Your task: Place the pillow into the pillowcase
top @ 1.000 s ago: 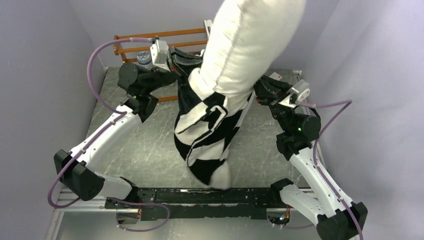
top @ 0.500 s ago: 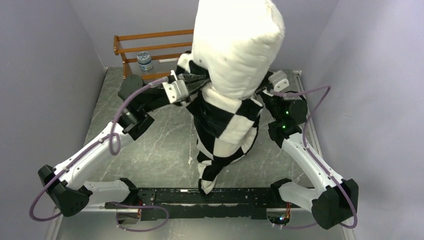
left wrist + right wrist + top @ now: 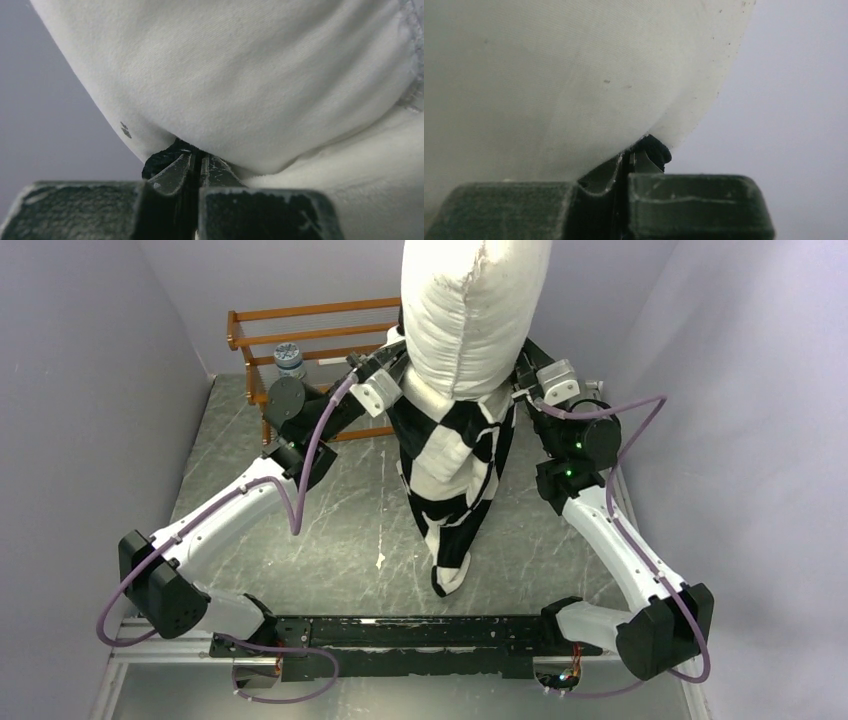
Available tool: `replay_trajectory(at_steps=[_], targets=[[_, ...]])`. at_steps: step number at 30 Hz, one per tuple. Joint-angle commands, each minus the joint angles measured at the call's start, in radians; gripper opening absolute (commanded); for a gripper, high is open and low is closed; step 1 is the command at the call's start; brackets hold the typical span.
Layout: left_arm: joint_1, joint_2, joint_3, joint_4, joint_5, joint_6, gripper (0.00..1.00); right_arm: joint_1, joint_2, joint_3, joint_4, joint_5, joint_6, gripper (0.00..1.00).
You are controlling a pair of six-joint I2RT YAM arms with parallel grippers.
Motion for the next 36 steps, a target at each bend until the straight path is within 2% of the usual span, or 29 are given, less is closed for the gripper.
replay_trajectory(at_steps=[1,3,5,8,9,11,13,15,16,18,20,22,23,28,31,33,36], targets=[[-0.018,-0.069,-0.063,0.218,0.015,0.052,0.05,0.004,-0.045,-0.021,0.115,-0.039,-0.045,0.00],[-0.019,-0.090,-0.113,0.210,0.017,-0.008,0.05,0.005,-0.072,-0.089,0.107,-0.027,0.006,0.00],[-0.019,-0.128,-0.164,0.135,0.044,-0.165,0.05,0.004,-0.128,-0.157,0.050,0.005,0.182,0.00],[-0.021,-0.227,-0.299,0.043,0.014,-0.587,0.05,0.004,-0.246,-0.206,-0.234,0.096,0.626,0.00],[-0.026,-0.272,-0.355,0.012,0.016,-0.699,0.05,0.004,-0.294,-0.212,-0.422,0.175,0.806,0.00],[-0.051,-0.377,-0.455,-0.067,0.001,-0.732,0.05,0.004,-0.368,-0.247,-0.619,0.175,1.029,0.00],[-0.067,-0.483,-0.535,-0.121,-0.040,-0.793,0.05,0.005,-0.445,-0.281,-0.763,0.142,1.121,0.00],[-0.069,-0.556,-0.576,-0.179,-0.066,-0.865,0.05,0.004,-0.512,-0.287,-0.905,0.127,1.150,0.00],[-0.069,-0.576,-0.569,-0.257,-0.085,-0.909,0.05,0.004,-0.531,-0.268,-1.006,0.158,1.162,0.00],[-0.069,-0.557,-0.454,-0.488,-0.170,-0.962,0.05,0.004,-0.547,-0.219,-1.150,0.210,1.152,0.00],[-0.068,-0.481,-0.288,-0.737,-0.252,-1.005,0.05,0.004,-0.542,-0.190,-1.192,0.217,1.133,0.00],[-0.068,-0.387,-0.122,-0.873,-0.277,-1.027,0.05,0.005,-0.504,-0.136,-1.185,0.218,1.093,0.00],[-0.067,-0.353,-0.067,-0.890,-0.263,-1.048,0.05,0.004,-0.482,-0.103,-1.176,0.239,1.055,0.00],[-0.061,-0.288,0.012,-0.715,-0.244,-1.263,0.05,0.004,-0.430,-0.035,-1.022,0.287,0.927,0.00],[-0.056,-0.230,0.084,-0.629,-0.198,-1.262,0.05,0.004,-0.409,0.000,-0.923,0.264,0.878,0.00],[-0.056,-0.192,0.111,-0.549,-0.095,-1.233,0.05,0.004,-0.394,0.017,-0.873,0.242,0.844,0.00],[-0.057,-0.175,0.069,-0.444,0.056,-1.196,0.05,0.004,-0.390,0.011,-0.747,0.225,0.771,0.00]])
